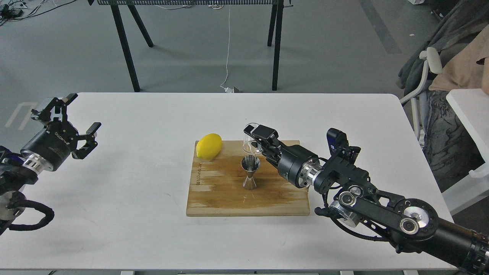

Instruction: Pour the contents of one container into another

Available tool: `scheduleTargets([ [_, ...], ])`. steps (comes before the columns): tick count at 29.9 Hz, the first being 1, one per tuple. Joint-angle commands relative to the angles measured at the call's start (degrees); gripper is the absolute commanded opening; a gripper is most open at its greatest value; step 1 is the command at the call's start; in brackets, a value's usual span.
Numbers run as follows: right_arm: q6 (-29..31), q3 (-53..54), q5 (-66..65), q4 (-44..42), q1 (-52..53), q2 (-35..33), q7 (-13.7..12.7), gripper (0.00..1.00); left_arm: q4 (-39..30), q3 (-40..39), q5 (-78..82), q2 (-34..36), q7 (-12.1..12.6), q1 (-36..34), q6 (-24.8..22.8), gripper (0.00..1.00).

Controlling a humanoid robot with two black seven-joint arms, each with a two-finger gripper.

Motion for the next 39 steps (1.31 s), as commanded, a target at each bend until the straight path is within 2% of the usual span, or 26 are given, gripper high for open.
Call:
scheduleTargets([
  [1, 0.0, -0.07, -1.43, -0.59, 0.01, 0.0, 0.09, 0.34, 0.0, 0.0, 0.0, 0.0, 0.0, 0.07, 0.0, 0.99],
  [39, -0.09, -3.41, -6.52, -2.52, 2.47, 0.09, 0.7, 0.34, 0.0, 0.0, 0.0, 0.0, 0.0, 0.07, 0.0, 0.99],
])
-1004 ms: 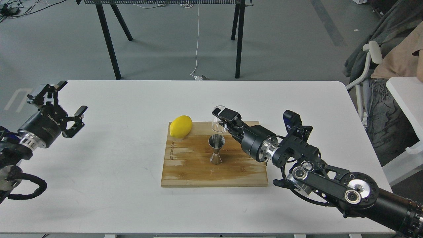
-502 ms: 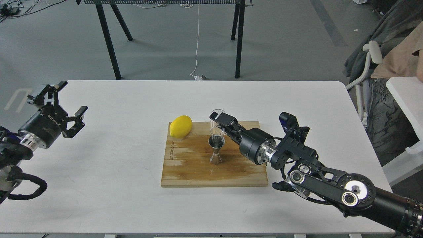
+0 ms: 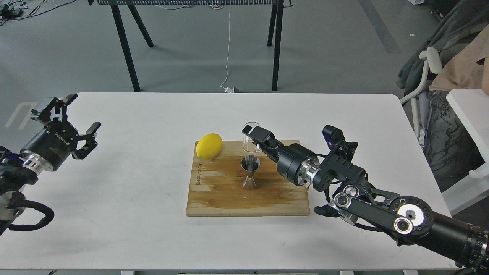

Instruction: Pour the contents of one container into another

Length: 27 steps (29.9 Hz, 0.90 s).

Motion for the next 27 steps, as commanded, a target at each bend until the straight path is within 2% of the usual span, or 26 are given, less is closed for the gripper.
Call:
scheduleTargets([
  [1, -0.04, -0.94, -1.06, -0.14, 0.11, 0.0, 0.0, 0.34, 0.0, 0.02, 0.0, 0.0, 0.0, 0.0, 0.0, 0.99],
  [19, -0.74, -0.16, 0.6, 0.47, 0.64, -0.18, 0.27, 0.34, 0.0, 0.02, 0.0, 0.0, 0.0, 0.0, 0.0, 0.99],
  [27, -1.0, 13.71, 23.34, 5.74, -5.86, 2.01, 0.44, 0.33, 0.0, 0.02, 0.0, 0.09, 0.0, 0.0, 0.0, 0.99],
])
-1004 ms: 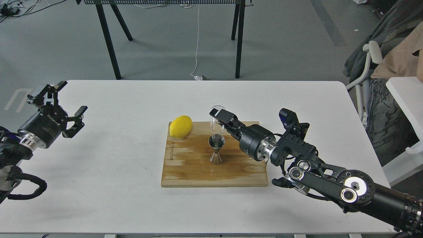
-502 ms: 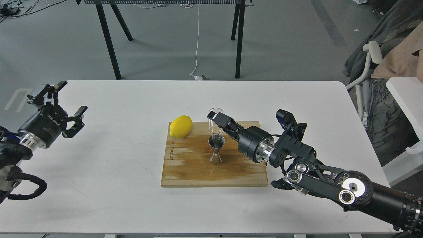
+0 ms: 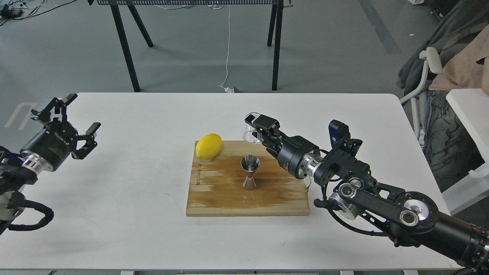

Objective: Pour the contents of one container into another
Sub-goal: 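Carry the glass back with the right hand and set it down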

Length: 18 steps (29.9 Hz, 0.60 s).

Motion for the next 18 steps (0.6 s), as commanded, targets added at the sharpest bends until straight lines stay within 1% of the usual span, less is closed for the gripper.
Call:
scheduleTargets([
  [1, -0.18, 8.98, 11.96, 2.44, -4.89, 2.36, 0.0, 0.33, 0.0, -0.02, 0.0, -0.01, 0.0, 0.0, 0.0, 0.99],
  [8, -0.35, 33.58, 36.22, 4.82, -19.48, 10.88, 0.0, 0.32, -0.09, -0.11, 0.0, -0.71, 0.0, 0.26, 0.0, 0.99],
  [12, -0.44, 47.47, 44.4, 4.12, -26.86, 15.02, -0.26, 0.32, -0.18, -0.11, 0.0, -0.8, 0.0, 0.44, 0.0, 0.99],
  [14, -0.53, 52.93, 48.71, 3.68, -29.68, 15.55, -0.35, 0.32, -0.18, -0.11, 0.0, -0.71, 0.0, 0.53, 0.0, 0.99],
  [18, -0.53, 58.74, 55.75, 1.14, -34.25, 15.55, -0.26, 0.32, -0.18, -0.11, 0.0, -0.62, 0.0, 0.53, 0.0, 0.99],
])
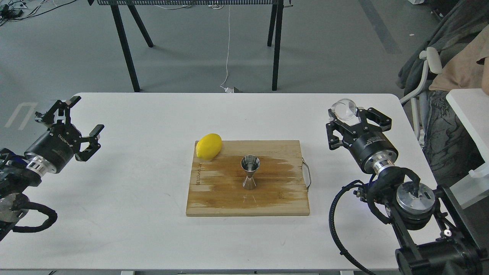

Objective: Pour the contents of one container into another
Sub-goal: 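Carry the glass back with the right hand and set it down, then open the right hand to release the glass on the table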

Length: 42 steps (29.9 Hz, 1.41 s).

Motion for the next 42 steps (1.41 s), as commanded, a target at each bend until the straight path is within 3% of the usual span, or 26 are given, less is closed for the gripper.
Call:
scheduleTargets([
  [1, -0.02, 4.98, 5.69, -2.27, -4.02, 0.1, 0.05, 0.32, 0.0, 0.02, 0.0, 0.02, 0.01, 0.02, 0.0, 0.99],
  [18, -2.57, 7.01, 11.23, -14.75, -5.17, 0.19, 0.14, 0.32, 0.09, -0.07, 0.0, -0.16, 0.01, 0.9, 0.0, 0.99],
  [42, -4.15, 5.7, 11.15, -15.64, -4.82, 0.19, 0.14, 0.44, 0.09, -0.07, 0.0, -0.16, 0.01, 0.99, 0.0, 0.99],
])
